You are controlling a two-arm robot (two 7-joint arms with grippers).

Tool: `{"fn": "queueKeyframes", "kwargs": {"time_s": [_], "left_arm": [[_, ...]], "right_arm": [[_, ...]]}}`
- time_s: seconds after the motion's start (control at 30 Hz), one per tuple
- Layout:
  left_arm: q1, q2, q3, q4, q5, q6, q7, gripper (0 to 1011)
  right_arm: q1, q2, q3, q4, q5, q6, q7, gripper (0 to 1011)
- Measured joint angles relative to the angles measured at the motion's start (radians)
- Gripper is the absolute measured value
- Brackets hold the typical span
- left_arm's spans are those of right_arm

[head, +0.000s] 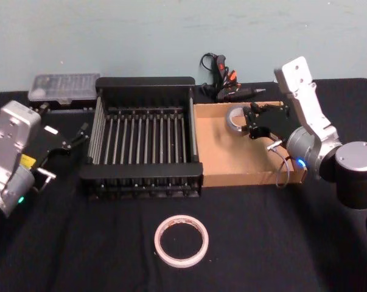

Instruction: Pick up the white tape and place it into the black box , Pick up the silver tape and place it into the brown box.

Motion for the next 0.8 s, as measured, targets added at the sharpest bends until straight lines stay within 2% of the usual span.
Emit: {"fn": "queueKeyframes", "kwargs": {"time_s": [0.2,0.37,0.8], "left_arm": [[0.0,0.0,0.0,0.0,0.0,0.0,0.0,1001],[0.0,0.0,0.0,0.0,0.0,0.0,0.0,1001],[0.0,0.0,0.0,0.0,0.0,0.0,0.0,1001]], "right_arm": [[0.023,-0.032,0.002,0.075,-0.02,0.0,-0.013,135],[0.028,-0.048,0.008,0.109,-0.032,0.002,-0.016,135],[0.029,-0.063,0.017,0.133,-0.056,0.011,-0.015,135]]}}
